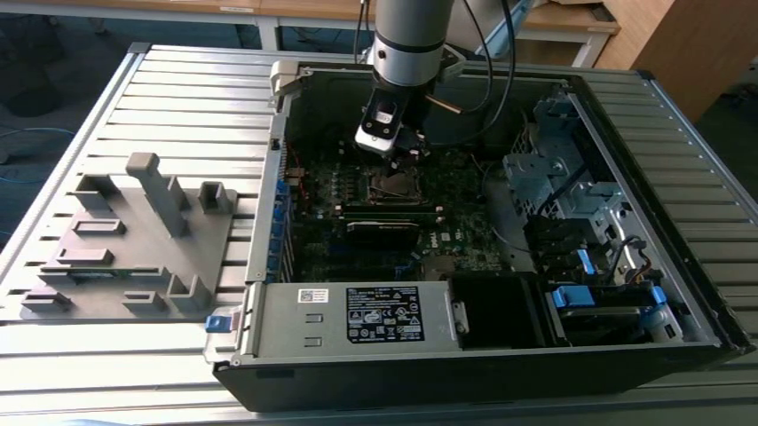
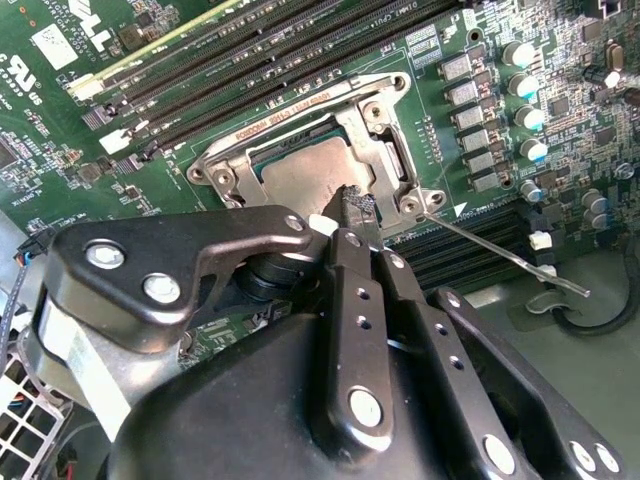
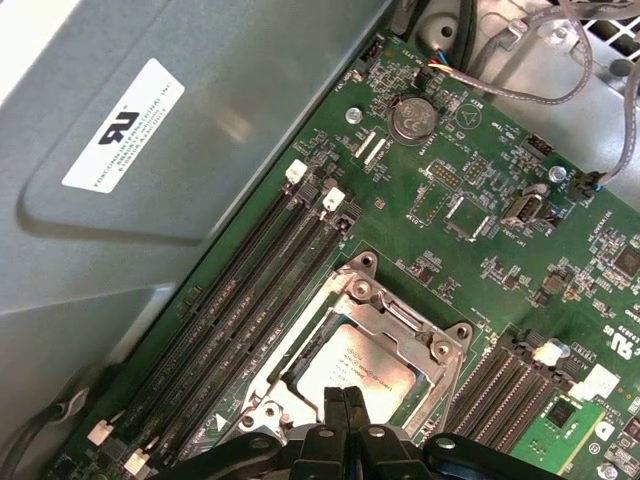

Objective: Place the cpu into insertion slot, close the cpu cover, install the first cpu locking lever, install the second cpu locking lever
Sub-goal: 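Close the cpu cover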

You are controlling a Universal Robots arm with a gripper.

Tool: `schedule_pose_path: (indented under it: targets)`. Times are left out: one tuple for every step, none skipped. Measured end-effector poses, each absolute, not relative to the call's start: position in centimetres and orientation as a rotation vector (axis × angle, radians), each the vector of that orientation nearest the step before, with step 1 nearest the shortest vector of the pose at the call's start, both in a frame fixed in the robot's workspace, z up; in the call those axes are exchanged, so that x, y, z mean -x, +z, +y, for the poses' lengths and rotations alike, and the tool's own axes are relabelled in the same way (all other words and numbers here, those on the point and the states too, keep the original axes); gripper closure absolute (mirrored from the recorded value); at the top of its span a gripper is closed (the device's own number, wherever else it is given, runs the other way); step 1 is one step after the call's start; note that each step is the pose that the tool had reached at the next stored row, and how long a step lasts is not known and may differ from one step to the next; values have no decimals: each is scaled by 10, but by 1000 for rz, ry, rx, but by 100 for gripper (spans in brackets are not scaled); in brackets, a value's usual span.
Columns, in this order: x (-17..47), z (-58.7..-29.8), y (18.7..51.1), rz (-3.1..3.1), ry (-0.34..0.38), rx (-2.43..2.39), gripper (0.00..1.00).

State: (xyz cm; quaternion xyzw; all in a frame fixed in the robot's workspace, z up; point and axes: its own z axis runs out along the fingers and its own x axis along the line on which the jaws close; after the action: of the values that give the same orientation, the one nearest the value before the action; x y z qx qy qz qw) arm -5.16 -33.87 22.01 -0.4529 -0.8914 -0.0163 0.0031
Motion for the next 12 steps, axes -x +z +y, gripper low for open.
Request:
schedule_pose_path:
  targets:
    - [52,-339,220,-2795,-51,1419,89]
    - [52,-339,220,-2796,-51,1419,89]
    - [52,-339,220,-2796,-51,1419,89]
    - [52,-339,220,-2796,-51,1418,89]
    - [52,-339,220,-2796,-51,1418,89]
    - [52,-339,220,-2796,-51,1417,89]
    - [52,-339,220,-2797,-51,1416,89]
    - [52,-339,220,-2798,-51,1413,89]
    - [52,-339,220,-2801,-51,1408,89]
    - [52,-339,220,-2805,-51,1400,89]
    - [52,-339,220,-2809,-51,1391,89]
    - [52,-339,220,-2814,-51,1381,89]
